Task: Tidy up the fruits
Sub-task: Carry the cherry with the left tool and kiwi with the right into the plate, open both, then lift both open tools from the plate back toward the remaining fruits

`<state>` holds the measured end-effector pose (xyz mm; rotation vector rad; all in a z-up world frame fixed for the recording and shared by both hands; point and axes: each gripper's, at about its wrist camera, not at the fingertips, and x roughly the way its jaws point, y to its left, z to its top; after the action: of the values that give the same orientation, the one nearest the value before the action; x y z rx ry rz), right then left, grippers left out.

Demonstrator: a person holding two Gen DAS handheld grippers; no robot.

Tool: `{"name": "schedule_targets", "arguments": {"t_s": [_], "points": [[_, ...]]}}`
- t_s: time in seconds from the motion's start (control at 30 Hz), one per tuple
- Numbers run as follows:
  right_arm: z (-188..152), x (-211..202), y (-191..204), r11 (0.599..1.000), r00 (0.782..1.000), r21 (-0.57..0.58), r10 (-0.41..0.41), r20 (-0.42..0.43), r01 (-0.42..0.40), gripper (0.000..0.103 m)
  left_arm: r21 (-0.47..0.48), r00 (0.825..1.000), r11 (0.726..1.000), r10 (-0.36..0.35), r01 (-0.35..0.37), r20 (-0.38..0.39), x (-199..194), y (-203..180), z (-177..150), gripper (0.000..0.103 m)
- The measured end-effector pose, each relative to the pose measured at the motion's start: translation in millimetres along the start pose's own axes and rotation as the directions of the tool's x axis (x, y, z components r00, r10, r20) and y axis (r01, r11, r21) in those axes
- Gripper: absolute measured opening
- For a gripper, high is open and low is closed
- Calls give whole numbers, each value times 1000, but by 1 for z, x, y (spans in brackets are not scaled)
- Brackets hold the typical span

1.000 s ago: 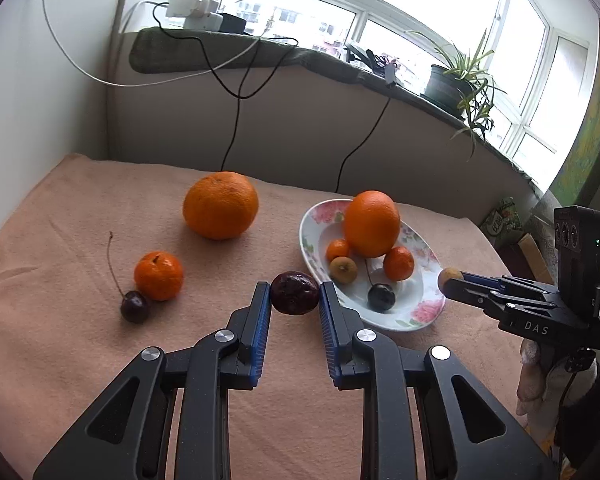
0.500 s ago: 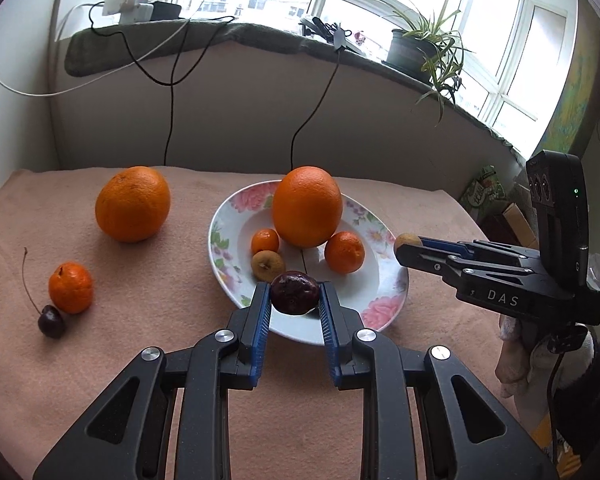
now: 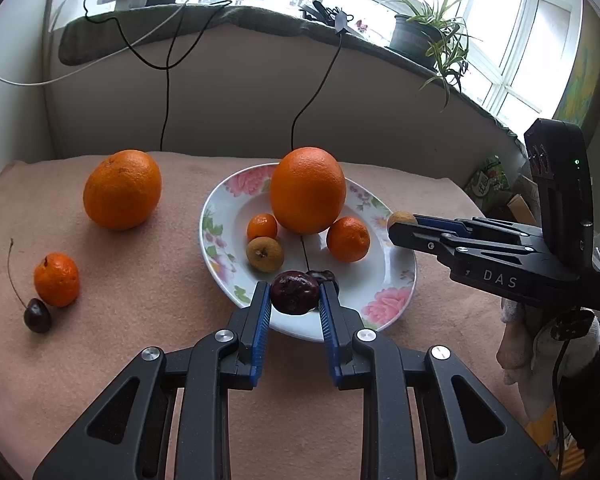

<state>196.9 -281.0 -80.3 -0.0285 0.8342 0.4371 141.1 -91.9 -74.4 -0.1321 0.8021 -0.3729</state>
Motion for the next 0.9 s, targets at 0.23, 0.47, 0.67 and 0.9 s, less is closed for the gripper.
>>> {"name": "schedule_targets", "arguments": {"t_s": [0.23, 0.47, 0.67, 0.9], "points": [[2, 3, 2, 1000, 1000, 3, -9, -7, 9, 32, -8, 1000, 1000, 0, 0, -4, 2, 2, 0, 23], [3, 3, 3, 1000, 1000, 5, -15, -10, 15, 32, -2, 1000, 1000, 1, -1, -11, 3, 1, 0, 30], [3, 0, 3, 1000, 1000, 8, -24, 10, 24, 56, 6, 1000, 1000, 7, -7, -8, 2, -2, 1, 41], [2, -5, 2, 1000, 999, 16, -24, 24, 24, 69, 10, 1000, 1000, 21, -21, 2, -1, -3, 1, 59]]}}
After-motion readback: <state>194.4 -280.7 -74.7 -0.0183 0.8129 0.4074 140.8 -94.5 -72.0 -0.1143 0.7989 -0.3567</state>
